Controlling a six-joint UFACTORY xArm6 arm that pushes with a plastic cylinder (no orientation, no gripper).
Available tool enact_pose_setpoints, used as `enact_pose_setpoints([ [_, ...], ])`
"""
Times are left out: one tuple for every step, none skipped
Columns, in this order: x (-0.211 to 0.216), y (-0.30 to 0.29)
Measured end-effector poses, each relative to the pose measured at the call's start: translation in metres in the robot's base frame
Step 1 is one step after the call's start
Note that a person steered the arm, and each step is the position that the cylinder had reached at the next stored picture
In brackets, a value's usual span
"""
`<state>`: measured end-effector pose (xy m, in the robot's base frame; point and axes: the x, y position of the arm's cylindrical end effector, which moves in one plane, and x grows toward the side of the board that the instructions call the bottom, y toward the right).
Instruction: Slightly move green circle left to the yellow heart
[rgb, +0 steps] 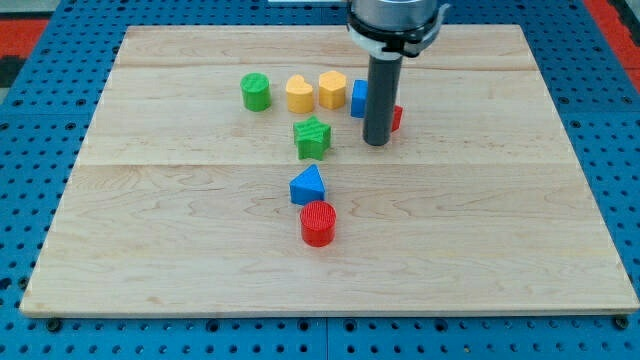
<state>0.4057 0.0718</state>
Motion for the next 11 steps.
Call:
enact_pose_setpoints([
  [-0.008, 0.020],
  [-0.010, 0.026],
  [-0.012, 0.026],
  [-0.036, 0.025],
  [-0.050, 0.026],
  [-0.050, 0.026],
  [-0.050, 0.027],
  [-0.051, 0.027],
  [-0.051, 0.043],
  [-0.051, 0.069],
  [-0.057, 0.083],
])
